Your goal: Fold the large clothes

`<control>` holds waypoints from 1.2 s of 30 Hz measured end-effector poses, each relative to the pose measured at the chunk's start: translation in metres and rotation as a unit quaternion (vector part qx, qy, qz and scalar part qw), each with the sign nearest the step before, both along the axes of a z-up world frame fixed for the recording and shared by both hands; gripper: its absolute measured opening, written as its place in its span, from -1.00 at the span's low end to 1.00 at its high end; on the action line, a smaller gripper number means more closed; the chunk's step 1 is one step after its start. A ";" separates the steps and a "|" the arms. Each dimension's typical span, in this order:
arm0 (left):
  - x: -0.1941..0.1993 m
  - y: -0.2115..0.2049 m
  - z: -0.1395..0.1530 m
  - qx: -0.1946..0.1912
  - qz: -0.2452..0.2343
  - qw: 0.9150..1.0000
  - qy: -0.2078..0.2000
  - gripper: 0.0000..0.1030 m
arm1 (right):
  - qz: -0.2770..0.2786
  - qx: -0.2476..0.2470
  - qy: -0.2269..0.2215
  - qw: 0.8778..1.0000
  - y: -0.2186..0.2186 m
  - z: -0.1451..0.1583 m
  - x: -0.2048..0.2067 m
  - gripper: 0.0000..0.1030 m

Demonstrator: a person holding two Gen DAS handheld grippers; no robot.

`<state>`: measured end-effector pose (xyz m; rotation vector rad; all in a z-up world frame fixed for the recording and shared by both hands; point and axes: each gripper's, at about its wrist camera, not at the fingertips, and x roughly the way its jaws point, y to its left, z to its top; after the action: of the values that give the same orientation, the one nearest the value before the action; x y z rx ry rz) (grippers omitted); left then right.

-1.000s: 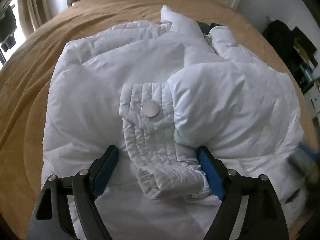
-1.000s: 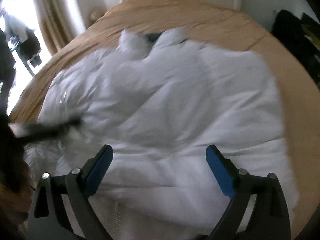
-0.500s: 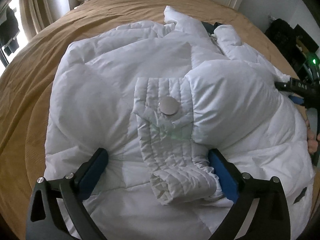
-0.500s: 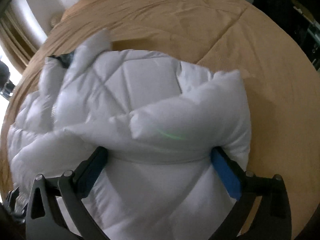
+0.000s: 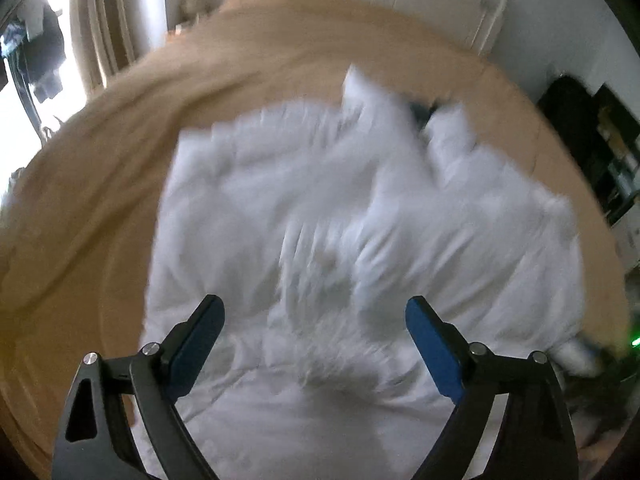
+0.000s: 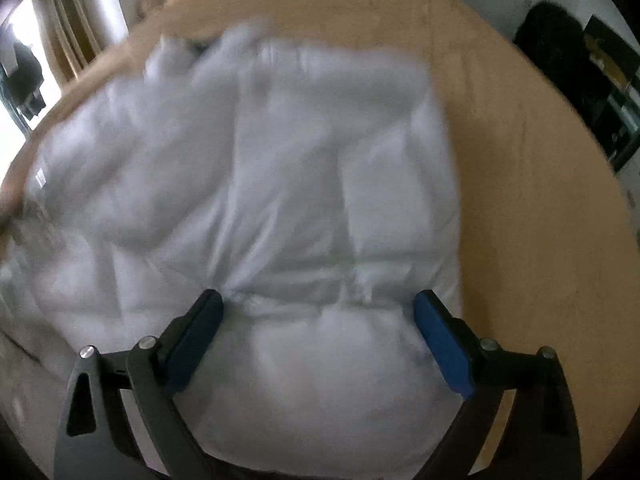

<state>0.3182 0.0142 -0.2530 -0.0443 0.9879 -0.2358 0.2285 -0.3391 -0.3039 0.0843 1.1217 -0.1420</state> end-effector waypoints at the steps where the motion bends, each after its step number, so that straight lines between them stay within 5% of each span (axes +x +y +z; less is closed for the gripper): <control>1: -0.001 -0.005 0.010 -0.003 -0.008 1.000 -0.012 0.84 | -0.008 0.009 -0.008 1.000 -0.003 -0.006 -0.002 0.90; 4: 0.006 -0.028 0.020 -0.021 -0.041 0.999 -0.017 0.90 | -0.025 0.017 -0.005 1.000 -0.004 -0.007 0.002 0.99; 9: 0.047 -0.066 -0.039 0.008 -0.071 0.996 0.051 0.90 | -0.025 0.011 -0.005 1.000 -0.002 -0.009 0.004 1.00; 12: 0.064 -0.069 -0.067 0.013 -0.080 0.996 0.048 0.97 | -0.019 0.013 -0.010 1.000 0.000 -0.012 0.006 1.00; 17: 0.070 -0.063 -0.056 0.021 -0.062 0.996 0.061 0.94 | -0.020 0.012 -0.004 1.000 0.001 -0.008 -0.001 0.99; 26: -0.017 0.074 0.007 -0.001 -0.042 0.999 0.027 0.96 | 0.000 0.054 -0.010 0.999 -0.059 0.040 -0.045 1.00; 31: -0.070 0.130 -0.017 -0.050 -0.056 0.993 0.094 0.96 | 0.024 0.147 0.025 0.989 -0.078 0.027 -0.089 1.00; 36: -0.106 0.148 -0.068 -0.122 -0.046 0.975 0.181 0.96 | 0.024 0.217 0.051 0.975 -0.082 0.004 -0.115 1.00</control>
<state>0.2122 0.1622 -0.3210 -0.2749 1.3211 -0.4444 0.1139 -0.4210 -0.2994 0.4438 1.2416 0.1462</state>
